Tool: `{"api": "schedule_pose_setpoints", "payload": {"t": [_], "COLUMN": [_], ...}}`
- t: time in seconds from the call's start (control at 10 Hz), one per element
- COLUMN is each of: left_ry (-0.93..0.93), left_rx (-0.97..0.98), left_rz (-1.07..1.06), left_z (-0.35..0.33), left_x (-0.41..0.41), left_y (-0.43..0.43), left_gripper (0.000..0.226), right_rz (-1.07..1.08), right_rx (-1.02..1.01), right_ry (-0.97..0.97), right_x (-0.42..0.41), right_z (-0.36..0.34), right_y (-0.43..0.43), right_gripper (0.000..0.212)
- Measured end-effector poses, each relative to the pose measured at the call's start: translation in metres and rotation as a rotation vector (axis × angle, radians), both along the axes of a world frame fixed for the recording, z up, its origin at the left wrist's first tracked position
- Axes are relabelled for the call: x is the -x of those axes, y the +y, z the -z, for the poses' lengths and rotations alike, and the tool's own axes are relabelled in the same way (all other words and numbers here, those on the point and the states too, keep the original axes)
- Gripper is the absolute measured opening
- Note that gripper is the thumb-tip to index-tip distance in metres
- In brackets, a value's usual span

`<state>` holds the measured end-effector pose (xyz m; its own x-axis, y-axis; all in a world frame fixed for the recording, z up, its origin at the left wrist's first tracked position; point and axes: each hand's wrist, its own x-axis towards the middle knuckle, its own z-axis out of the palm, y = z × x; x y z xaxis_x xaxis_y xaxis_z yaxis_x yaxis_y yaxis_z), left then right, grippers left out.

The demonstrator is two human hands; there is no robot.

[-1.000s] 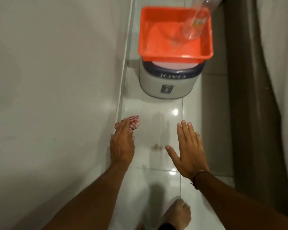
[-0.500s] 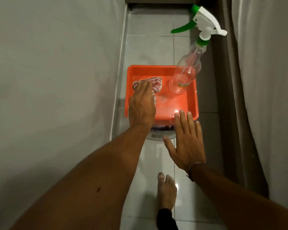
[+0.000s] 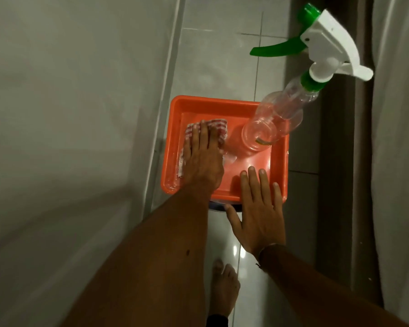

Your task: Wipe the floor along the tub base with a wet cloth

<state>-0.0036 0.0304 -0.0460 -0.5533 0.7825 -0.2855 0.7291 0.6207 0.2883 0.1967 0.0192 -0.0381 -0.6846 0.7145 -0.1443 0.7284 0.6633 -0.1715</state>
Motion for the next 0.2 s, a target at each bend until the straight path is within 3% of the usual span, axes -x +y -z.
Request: {"api": "schedule_pose_setpoints", "payload": {"t": [0.2], "left_ry": [-0.05], "left_rx": [0.002], "left_rz": [-0.035], "left_z": [-0.029], "left_x": [-0.004], "left_y": [-0.013], "left_gripper": [0.081], "right_rz": [0.001], "right_rx": [0.065], "right_ry": [0.038], "right_x": [-0.006], "right_z": [-0.018], "right_y": [0.003], "right_gripper": [0.09]}}
